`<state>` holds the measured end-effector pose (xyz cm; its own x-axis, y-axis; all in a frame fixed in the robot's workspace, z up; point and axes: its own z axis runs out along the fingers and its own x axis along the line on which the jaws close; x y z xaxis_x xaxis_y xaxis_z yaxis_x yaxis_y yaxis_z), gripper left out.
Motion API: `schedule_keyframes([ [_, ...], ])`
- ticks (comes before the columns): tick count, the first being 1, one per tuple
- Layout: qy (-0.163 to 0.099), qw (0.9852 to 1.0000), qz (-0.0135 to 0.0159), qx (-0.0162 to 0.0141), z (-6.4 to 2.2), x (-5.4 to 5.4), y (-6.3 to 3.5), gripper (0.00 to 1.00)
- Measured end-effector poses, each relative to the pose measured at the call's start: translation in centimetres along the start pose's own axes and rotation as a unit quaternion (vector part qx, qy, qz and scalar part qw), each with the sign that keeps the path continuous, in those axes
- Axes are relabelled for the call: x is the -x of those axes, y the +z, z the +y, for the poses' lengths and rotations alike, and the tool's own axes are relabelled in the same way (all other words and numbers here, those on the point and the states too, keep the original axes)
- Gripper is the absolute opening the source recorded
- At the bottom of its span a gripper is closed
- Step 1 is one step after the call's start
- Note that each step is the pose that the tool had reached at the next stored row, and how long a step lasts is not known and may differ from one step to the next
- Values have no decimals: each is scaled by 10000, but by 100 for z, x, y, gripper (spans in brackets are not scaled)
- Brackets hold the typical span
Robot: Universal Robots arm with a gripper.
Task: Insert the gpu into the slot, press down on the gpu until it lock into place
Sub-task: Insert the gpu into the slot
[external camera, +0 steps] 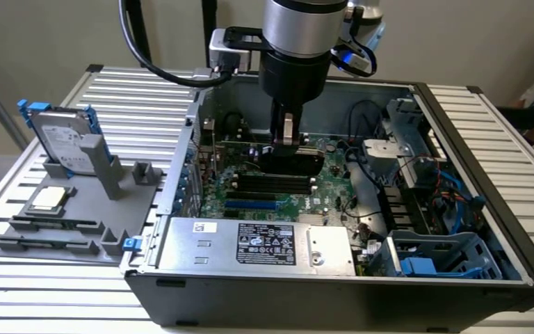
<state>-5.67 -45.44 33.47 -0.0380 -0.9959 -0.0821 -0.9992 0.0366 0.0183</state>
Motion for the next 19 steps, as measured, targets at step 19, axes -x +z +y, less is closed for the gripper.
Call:
schedule_keyframes([
  [19,0,10000,0,0,0,0,0,27],
])
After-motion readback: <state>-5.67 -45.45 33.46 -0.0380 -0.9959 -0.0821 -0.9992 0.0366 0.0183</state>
